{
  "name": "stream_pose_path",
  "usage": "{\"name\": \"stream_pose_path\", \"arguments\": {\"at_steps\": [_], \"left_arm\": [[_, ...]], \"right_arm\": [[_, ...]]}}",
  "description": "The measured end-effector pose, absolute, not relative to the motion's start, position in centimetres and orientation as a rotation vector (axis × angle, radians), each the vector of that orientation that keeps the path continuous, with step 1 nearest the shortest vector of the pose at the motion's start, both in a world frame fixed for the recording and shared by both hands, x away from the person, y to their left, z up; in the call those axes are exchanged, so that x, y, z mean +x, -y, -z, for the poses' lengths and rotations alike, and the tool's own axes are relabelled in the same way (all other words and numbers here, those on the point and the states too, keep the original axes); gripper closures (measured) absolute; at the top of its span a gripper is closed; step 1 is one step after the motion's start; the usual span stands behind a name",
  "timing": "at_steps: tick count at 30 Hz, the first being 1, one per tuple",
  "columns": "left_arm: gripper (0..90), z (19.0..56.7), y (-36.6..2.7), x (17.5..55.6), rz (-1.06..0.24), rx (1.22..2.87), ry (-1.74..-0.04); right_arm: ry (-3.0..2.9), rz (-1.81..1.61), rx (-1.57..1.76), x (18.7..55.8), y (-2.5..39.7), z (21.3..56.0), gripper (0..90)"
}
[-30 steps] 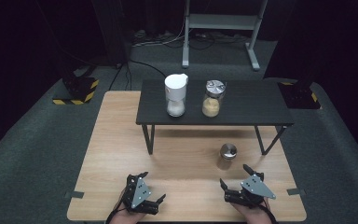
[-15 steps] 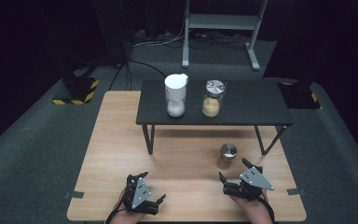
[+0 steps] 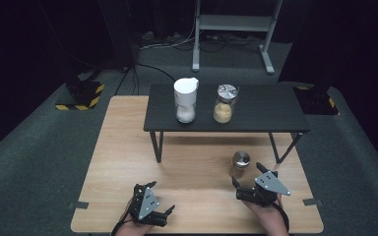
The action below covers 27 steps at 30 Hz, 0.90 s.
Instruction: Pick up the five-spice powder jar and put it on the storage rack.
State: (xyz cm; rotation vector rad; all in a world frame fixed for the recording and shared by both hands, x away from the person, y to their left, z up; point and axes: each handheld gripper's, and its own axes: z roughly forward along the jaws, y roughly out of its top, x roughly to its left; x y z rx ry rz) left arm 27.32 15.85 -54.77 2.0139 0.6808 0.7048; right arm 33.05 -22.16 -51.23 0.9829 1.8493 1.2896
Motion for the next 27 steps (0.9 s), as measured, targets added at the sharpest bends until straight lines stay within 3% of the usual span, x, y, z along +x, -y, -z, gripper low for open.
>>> {"name": "stream_pose_path", "arguments": {"at_steps": [27], "left_arm": [[0.7,54.8,-15.9,27.3,-0.707,2.013,-0.677]], "right_arm": [[-1.828,-1.332,0.990,35.2,21.5,51.0,3.2]]}}
